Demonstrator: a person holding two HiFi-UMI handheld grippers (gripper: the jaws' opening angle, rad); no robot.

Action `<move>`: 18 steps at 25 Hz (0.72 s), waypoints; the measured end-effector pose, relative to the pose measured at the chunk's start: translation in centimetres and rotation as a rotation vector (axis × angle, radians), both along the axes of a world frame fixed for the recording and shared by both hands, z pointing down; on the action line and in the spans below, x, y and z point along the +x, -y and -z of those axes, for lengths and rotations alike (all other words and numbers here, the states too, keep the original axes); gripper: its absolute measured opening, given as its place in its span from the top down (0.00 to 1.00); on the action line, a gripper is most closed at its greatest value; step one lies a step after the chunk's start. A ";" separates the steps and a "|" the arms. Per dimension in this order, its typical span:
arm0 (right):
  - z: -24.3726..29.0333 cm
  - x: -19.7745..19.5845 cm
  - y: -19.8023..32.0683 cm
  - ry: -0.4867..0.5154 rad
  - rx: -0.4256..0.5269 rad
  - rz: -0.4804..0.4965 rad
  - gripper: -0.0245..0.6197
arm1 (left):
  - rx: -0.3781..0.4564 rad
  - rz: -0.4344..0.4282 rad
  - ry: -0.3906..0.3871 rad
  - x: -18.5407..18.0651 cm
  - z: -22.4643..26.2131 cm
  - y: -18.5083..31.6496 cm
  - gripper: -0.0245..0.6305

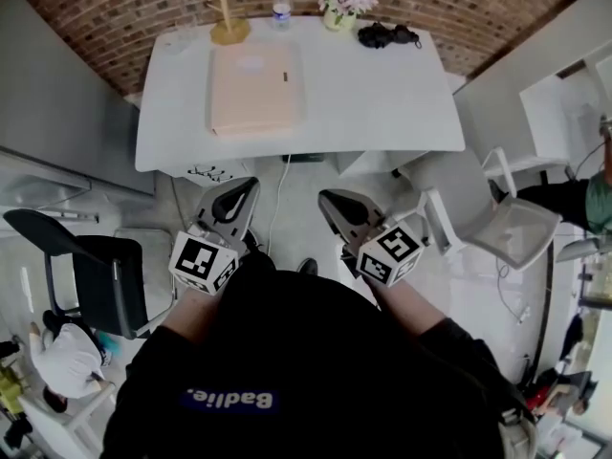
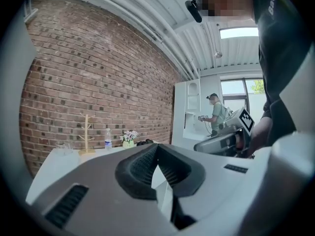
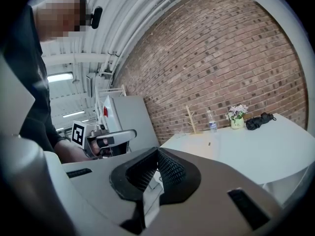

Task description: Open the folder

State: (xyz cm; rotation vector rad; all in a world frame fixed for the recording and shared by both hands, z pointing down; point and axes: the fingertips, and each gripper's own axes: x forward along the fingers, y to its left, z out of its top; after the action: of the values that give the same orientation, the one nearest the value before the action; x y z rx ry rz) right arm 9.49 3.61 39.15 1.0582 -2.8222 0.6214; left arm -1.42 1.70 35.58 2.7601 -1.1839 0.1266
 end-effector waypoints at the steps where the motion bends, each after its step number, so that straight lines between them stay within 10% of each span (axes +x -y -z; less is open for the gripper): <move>1: -0.2 -0.3 0.8 -0.005 -0.006 -0.012 0.92 | -0.005 -0.002 0.002 -0.6 -0.4 1.0 0.96; 18: -4.9 -5.6 13.2 -0.008 -0.119 -0.265 0.92 | -0.024 -0.149 0.154 -7.2 -8.5 13.1 0.96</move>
State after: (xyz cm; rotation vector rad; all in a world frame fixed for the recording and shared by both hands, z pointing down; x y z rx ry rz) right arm 3.93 -9.58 44.04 1.4186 -2.6200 0.7927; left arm -8.67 -11.40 44.07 2.8595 -0.9993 0.3726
